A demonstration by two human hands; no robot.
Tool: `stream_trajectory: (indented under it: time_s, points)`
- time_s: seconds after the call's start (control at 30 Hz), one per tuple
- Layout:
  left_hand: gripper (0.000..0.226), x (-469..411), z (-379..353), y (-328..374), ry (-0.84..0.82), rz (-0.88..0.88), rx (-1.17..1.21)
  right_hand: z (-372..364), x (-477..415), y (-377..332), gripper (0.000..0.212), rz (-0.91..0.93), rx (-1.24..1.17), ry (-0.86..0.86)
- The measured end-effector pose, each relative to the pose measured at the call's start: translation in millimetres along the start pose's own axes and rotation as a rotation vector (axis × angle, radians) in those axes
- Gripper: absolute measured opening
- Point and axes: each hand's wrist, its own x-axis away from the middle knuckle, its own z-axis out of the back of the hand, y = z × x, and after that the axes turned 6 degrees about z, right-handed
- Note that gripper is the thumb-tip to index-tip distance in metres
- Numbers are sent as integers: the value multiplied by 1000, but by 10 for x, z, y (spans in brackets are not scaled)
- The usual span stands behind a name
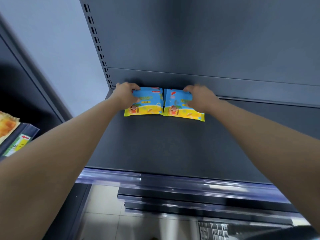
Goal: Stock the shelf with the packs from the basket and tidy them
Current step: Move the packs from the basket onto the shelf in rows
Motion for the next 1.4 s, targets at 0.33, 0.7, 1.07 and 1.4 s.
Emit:
stream_trajectory:
  time_s: [0.33,0.7,1.07,1.4]
  points:
    - [36,409,16,471,129,-217,-7,263,593,104,37,78,43,159]
    - [32,2071,-621,2111,-39,-701,178,492,2709,1036,41,-56,137,222]
    - [29,3930,-2361,3200,-557,-832,32,-189,5224,2252,35,-408,70,-207]
    - [13,4560,-3371,3126,-654,-747,-314,-901,5827,2681,41,-329,-10,-552]
